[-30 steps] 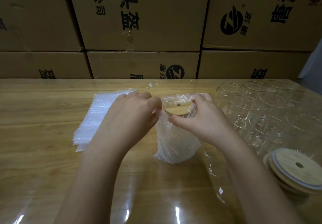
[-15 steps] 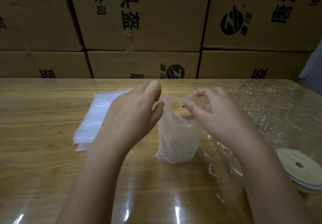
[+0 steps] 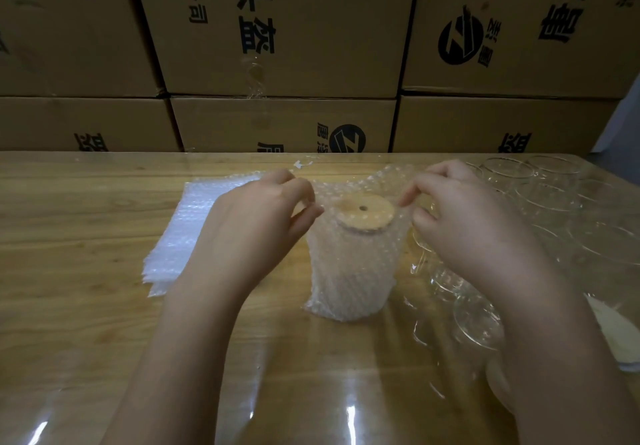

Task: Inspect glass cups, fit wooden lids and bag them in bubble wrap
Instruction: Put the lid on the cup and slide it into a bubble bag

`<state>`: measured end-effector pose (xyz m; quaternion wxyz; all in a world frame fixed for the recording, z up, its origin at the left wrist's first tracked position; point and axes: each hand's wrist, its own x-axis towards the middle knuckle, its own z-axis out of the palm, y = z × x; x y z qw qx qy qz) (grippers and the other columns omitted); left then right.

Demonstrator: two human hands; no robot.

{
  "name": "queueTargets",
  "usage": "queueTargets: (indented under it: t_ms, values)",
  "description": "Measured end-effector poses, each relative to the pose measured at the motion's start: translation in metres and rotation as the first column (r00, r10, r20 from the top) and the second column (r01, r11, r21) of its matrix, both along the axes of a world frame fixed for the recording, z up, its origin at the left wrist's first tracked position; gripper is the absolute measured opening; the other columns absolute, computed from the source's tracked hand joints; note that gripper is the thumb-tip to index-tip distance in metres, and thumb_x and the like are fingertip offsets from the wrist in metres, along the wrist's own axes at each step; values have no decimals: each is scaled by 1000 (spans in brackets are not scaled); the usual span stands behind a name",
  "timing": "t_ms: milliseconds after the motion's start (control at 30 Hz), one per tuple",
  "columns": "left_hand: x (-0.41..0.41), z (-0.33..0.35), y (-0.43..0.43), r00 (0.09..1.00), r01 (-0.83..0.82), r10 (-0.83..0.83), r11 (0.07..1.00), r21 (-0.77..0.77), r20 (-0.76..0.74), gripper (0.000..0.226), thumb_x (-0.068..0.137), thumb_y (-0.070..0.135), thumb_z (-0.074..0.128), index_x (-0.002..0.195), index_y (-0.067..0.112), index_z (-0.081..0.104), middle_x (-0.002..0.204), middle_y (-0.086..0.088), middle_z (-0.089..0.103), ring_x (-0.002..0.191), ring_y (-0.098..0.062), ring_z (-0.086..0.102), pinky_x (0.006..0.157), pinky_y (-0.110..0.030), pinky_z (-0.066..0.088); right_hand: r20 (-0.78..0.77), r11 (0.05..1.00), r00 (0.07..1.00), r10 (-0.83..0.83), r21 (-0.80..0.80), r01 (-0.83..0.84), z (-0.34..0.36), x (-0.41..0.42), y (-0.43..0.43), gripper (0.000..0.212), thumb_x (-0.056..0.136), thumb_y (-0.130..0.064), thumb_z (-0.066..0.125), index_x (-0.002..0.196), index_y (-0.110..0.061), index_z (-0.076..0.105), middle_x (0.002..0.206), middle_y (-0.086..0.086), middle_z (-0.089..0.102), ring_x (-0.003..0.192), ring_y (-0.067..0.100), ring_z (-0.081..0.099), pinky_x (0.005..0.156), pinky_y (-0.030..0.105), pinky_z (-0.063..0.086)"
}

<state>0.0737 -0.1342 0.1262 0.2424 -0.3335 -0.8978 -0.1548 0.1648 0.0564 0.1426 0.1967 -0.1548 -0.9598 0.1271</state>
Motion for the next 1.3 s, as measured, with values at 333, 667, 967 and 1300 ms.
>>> queueTargets:
  t_ms: [333, 667, 967, 1300]
  values:
    - [-6, -4, -1, 995, -82, 91, 971, 225, -29, 18, 94, 36, 57, 90, 25, 70, 87, 7, 66, 73, -21, 61, 50, -21, 31, -193, 999, 981, -32, -10, 30, -5, -9, 4, 18, 99, -28, 48, 95, -27, 65, 108, -7, 58, 83, 20, 57, 59, 29, 38]
    - [-10, -6, 1, 999, -45, 50, 926, 375, -3, 13, 95, 21, 58, 94, 16, 70, 94, 4, 67, 72, -21, 64, 57, -34, 45, -136, 989, 985, 102, -97, -115, -2, -8, -1, 16, 98, -25, 50, 97, -25, 67, 103, -11, 61, 90, 15, 57, 76, 37, 50]
    - [-7, 7, -24, 976, -1, -60, 960, 281, 209, 6, 89, 39, 58, 88, 37, 65, 100, 21, 60, 79, 9, 60, 74, -35, 52, -22, 952, 976, 217, -219, -216, -6, -10, -3, 19, 96, -28, 53, 111, -36, 61, 114, -14, 55, 95, 12, 59, 84, 44, 52]
    - [-10, 12, -36, 935, 71, -178, 941, 332, 305, 6, 78, 39, 68, 72, 38, 66, 80, 22, 65, 72, 1, 61, 72, -36, 51, -151, 967, 977, 148, -185, -175, -8, -14, -3, 13, 95, -28, 54, 94, -26, 67, 93, -16, 62, 81, 11, 59, 73, 41, 53]
